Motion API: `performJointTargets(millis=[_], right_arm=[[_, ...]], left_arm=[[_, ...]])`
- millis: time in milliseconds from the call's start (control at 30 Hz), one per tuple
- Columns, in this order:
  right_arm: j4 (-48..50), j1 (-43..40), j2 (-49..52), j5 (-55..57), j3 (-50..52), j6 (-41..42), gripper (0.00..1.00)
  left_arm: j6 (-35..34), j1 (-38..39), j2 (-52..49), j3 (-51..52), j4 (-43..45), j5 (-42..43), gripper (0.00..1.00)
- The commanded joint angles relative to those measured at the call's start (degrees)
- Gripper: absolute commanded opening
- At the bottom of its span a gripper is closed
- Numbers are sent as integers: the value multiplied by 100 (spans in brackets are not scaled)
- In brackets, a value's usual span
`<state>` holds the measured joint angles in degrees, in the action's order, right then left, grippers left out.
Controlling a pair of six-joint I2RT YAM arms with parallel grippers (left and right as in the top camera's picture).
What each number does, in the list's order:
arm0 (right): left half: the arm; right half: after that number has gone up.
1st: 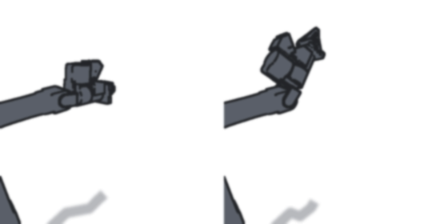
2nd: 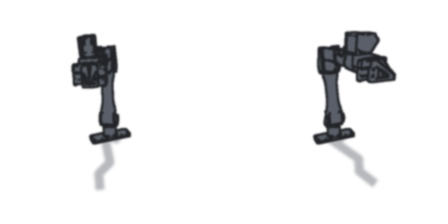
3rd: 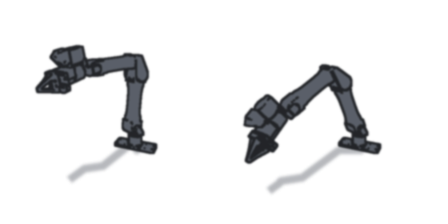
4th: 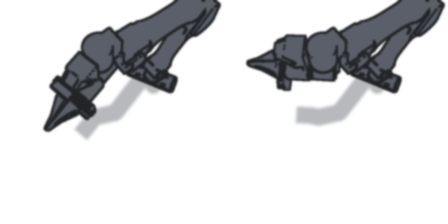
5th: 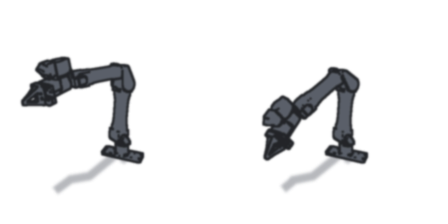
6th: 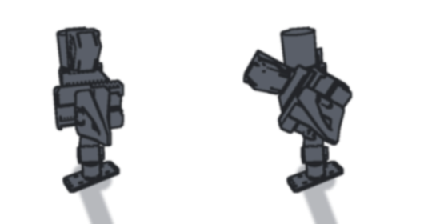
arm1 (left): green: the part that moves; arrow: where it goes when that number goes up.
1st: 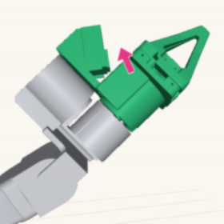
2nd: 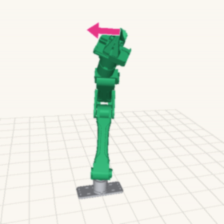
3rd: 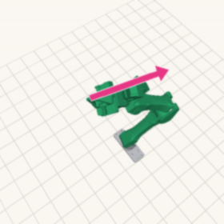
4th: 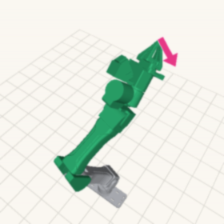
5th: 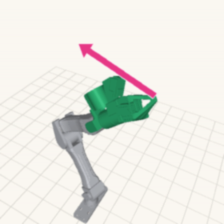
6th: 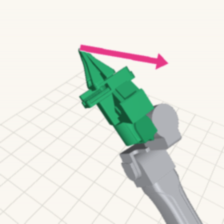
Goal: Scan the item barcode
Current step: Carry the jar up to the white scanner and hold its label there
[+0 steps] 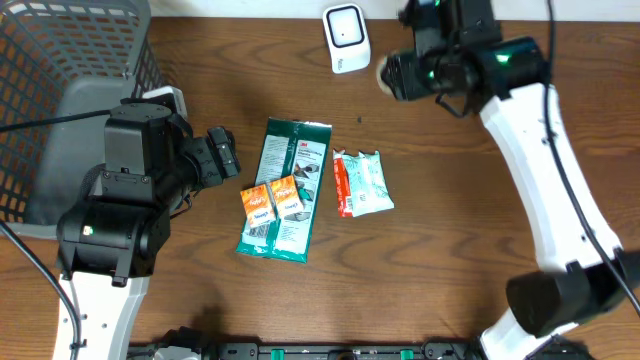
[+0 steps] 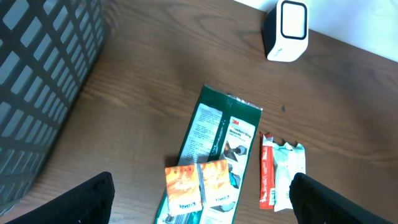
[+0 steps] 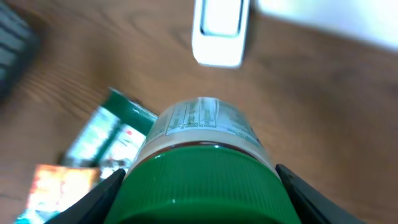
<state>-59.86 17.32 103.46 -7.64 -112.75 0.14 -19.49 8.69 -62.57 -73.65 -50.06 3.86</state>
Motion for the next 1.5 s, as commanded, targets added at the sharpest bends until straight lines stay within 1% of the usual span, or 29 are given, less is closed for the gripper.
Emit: performJointTargets(millis=[0, 133, 300, 467, 667, 900, 1067, 1200, 1333, 1467], right_arm=[[-299, 131, -144, -83, -881, 33, 1], [-444, 136, -144, -81, -1792, 175, 1], [-597, 138, -144, -83, -2450, 238, 1], [-326, 142, -4, -81, -2389, 127, 1], [59, 142, 625, -55, -2385, 127, 1], [1198, 153, 1519, 291, -2385, 129, 1], [1987, 153, 2133, 328, -2385, 129, 1], [2509, 168, 2638, 479, -2385, -269, 1], [2966, 306, 3132, 1349, -2385, -863, 1], [3602, 535, 3552, 2232, -2385, -1722, 1]], left_arm=[[13, -15, 9, -72, 0, -92, 90], [13, -15, 9, -72, -2, -92, 90], [13, -15, 9, -72, 0, -92, 90], [13, -15, 9, -72, 0, -92, 90], [13, -15, 9, -72, 0, -92, 90], [13, -15, 9, -72, 0, -92, 90], [13, -15, 9, -72, 0, -92, 90], [13, -15, 9, -72, 0, -92, 90], [13, -15, 9, -72, 0, -92, 90], [13, -15, 9, -72, 0, -92, 90]])
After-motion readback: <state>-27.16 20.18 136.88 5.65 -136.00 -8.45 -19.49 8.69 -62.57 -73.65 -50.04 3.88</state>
